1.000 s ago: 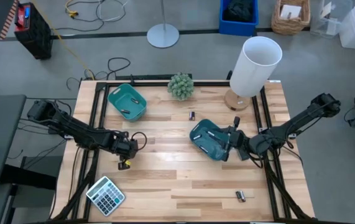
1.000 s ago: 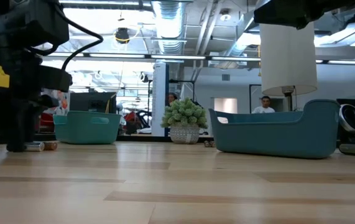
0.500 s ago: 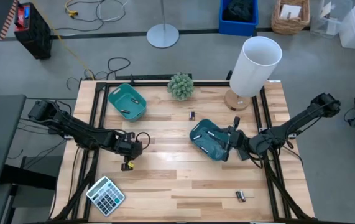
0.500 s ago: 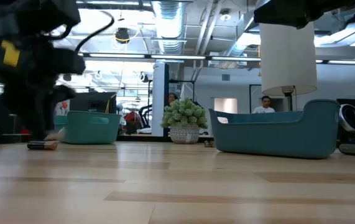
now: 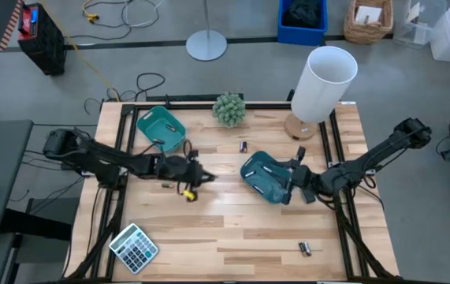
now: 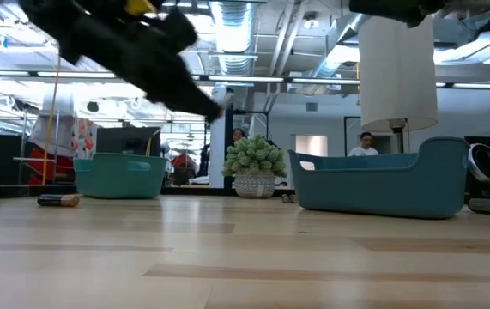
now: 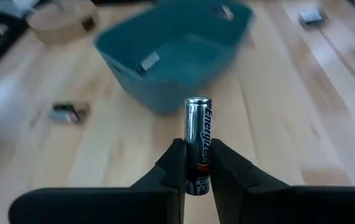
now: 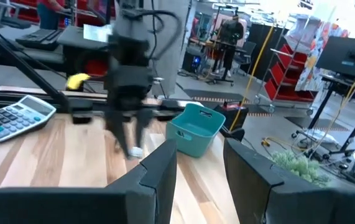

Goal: Sort batteries
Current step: Put the silver battery into the blue bin, then put the black battery into the green bin

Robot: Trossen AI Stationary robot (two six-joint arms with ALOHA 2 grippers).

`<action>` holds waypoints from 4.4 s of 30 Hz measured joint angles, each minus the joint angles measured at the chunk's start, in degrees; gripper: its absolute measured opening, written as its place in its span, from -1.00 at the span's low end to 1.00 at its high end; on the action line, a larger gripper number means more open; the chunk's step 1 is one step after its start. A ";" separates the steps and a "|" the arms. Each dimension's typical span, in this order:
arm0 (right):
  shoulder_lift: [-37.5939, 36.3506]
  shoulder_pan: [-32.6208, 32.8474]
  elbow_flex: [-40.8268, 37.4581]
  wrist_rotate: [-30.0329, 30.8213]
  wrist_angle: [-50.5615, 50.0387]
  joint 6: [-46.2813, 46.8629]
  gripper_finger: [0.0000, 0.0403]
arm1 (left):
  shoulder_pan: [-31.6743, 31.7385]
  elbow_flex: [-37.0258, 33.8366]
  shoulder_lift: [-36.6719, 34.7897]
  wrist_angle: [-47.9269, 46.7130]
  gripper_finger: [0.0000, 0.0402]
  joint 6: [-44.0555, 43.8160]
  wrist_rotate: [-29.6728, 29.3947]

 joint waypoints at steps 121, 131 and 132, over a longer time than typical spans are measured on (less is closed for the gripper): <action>0.00 -0.55 0.00 -0.02 -1.66 0.65 -0.25 | 8.95 17.04 0.29 -54.42 -0.81 -13.29 -18.38; 0.02 -0.53 -0.02 -0.02 -1.86 0.80 -0.25 | 28.02 17.65 -7.18 -54.25 -0.81 -11.34 -16.81; 0.00 -0.53 -0.02 -0.02 -1.86 0.80 -0.25 | 29.72 17.65 -7.46 -54.27 -0.81 -11.28 -15.89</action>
